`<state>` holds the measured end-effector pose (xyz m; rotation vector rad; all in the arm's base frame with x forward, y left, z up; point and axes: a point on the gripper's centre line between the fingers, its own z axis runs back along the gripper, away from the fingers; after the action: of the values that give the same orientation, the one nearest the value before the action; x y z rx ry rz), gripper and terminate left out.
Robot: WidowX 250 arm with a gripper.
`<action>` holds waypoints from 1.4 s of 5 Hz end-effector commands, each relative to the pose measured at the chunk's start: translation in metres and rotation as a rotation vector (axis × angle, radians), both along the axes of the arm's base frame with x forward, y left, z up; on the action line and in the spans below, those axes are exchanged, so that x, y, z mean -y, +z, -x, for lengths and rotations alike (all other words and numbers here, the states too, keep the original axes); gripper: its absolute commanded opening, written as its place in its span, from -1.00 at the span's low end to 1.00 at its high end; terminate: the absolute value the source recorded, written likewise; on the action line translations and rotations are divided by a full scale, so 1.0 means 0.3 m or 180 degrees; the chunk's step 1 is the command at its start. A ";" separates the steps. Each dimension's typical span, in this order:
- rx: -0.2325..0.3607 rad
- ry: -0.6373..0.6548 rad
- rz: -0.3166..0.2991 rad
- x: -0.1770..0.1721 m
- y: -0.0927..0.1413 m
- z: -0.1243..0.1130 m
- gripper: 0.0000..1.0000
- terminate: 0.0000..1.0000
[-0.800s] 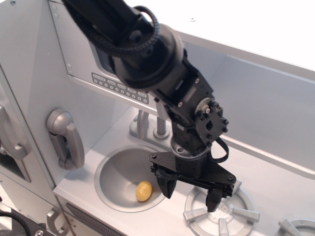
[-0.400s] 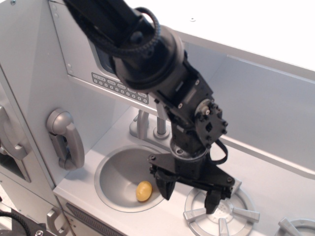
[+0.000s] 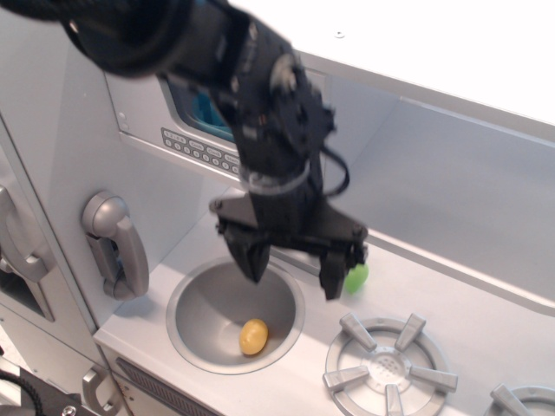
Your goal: Open microwave
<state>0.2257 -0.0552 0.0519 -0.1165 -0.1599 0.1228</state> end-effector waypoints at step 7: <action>0.1099 0.0589 -0.0285 -0.192 0.248 -0.231 1.00 -1.00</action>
<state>0.2929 0.0008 0.1149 -0.0295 -0.4814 0.2764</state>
